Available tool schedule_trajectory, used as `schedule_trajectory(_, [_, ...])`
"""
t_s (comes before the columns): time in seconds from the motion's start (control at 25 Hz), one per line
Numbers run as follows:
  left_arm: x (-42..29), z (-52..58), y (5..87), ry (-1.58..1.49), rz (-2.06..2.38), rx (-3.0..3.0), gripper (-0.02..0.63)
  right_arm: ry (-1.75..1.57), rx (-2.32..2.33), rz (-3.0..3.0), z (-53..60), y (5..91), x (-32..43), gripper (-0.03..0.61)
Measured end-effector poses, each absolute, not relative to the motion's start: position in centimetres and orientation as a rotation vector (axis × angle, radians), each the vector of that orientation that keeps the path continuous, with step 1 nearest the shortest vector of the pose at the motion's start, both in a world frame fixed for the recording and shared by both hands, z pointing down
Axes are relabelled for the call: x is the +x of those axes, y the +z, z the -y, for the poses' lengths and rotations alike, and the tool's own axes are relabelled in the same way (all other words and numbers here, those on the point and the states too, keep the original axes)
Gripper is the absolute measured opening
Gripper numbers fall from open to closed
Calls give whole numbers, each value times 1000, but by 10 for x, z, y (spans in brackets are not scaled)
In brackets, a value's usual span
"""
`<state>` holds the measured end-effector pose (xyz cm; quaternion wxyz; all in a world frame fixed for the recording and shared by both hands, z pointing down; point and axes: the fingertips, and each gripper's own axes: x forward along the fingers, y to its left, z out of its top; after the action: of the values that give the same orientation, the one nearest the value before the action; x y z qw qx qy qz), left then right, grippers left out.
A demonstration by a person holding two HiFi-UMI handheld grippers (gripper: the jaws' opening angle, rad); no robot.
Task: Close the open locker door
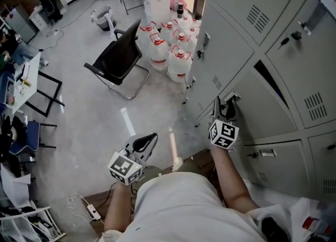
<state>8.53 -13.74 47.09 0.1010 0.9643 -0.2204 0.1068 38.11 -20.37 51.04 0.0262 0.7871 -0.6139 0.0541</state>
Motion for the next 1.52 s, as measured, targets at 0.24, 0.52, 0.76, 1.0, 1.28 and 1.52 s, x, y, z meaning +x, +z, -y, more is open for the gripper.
schedule_trajectory(0.24, [84, 139, 472, 334, 696, 2835, 3, 175, 2513, 1791, 219, 511, 402, 244])
schedule_trajectory(0.52, [83, 140, 473, 343, 751, 2815, 5, 175, 2563, 1702, 231, 512, 427, 262])
schedule_trajectory(0.76, [78, 137, 474, 353, 785, 2797, 5, 168, 2608, 1625, 235, 511, 440, 259])
schedule_trajectory(1.0, [65, 138, 475, 352, 819, 2780, 5, 163, 2621, 1605, 236, 511, 440, 268])
schedule_trajectory(1.28, [51, 137, 475, 362, 801, 2787, 5, 223, 2647, 1568, 230, 523, 434, 273])
schedule_trajectory(1.52, [28, 143, 474, 353, 818, 2780, 5, 221, 2582, 1638, 224, 528, 406, 261])
